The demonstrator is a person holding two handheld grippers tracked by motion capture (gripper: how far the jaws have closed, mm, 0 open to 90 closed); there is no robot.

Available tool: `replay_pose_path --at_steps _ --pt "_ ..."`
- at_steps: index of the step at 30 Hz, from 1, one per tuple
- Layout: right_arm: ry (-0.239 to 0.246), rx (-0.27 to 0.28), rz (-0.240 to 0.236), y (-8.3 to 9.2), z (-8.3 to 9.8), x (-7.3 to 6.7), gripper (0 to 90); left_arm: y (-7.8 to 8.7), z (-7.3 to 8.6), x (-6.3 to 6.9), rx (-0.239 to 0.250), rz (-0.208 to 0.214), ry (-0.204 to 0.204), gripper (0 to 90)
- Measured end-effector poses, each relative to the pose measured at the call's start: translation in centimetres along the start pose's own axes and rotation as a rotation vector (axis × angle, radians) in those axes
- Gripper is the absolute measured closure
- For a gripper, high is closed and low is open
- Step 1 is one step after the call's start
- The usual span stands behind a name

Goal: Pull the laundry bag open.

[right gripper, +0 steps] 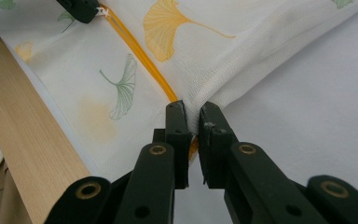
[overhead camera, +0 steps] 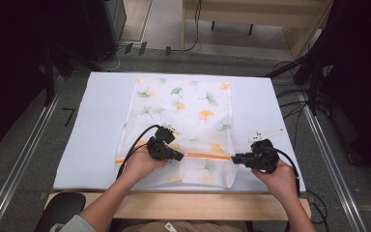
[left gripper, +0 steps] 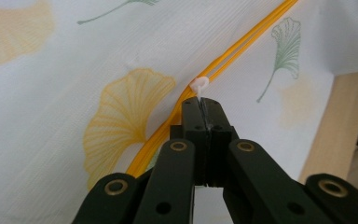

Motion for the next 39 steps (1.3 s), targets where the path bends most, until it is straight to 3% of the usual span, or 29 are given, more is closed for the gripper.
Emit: replay_pose_path --at_steps 7,11,13,19,22,30,36,39 --pt "0.004 -0.007 0.001 -0.1 0.0 -0.1 85.4 0.8 0.7 -1.4 -0.015 -0.007 0.040 90.0" --pt "0.010 -0.008 0.012 -0.1 0.0 0.1 85.4 2.1 1.3 -2.5 -0.017 -0.043 0.035 90.0" --pt "0.001 -0.004 0.008 0.0 0.0 0.2 85.4 2.6 1.4 -2.7 -0.005 -0.028 0.050 90.0" --pt "-0.004 -0.012 0.013 0.0 0.1 0.2 85.4 2.6 1.5 -2.3 0.013 0.003 0.072 90.0" --pt "-0.003 -0.011 0.014 0.1 0.2 0.3 85.5 2.4 1.4 -2.0 0.017 0.014 0.056 90.0" --pt "-0.003 -0.013 0.014 0.0 0.2 0.3 85.5 2.5 1.4 -2.0 0.016 0.002 0.062 90.0" --pt "0.000 -0.013 0.009 0.0 0.2 0.1 85.4 2.5 1.7 -2.4 -0.001 -0.043 0.077 90.0" --pt "0.011 -0.016 0.009 -0.1 0.1 0.0 85.4 2.5 1.9 -2.5 -0.006 -0.034 0.085 90.0"
Point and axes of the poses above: each handheld gripper's, and its own axes: y roughly backward along the jaws, z roughly out of its underside, x roughly to its right, the point moved 8 cm from there along -y, roughly forward along the jaws, and after that the axes turned 7 degrees about y, right-handed, at the moved point
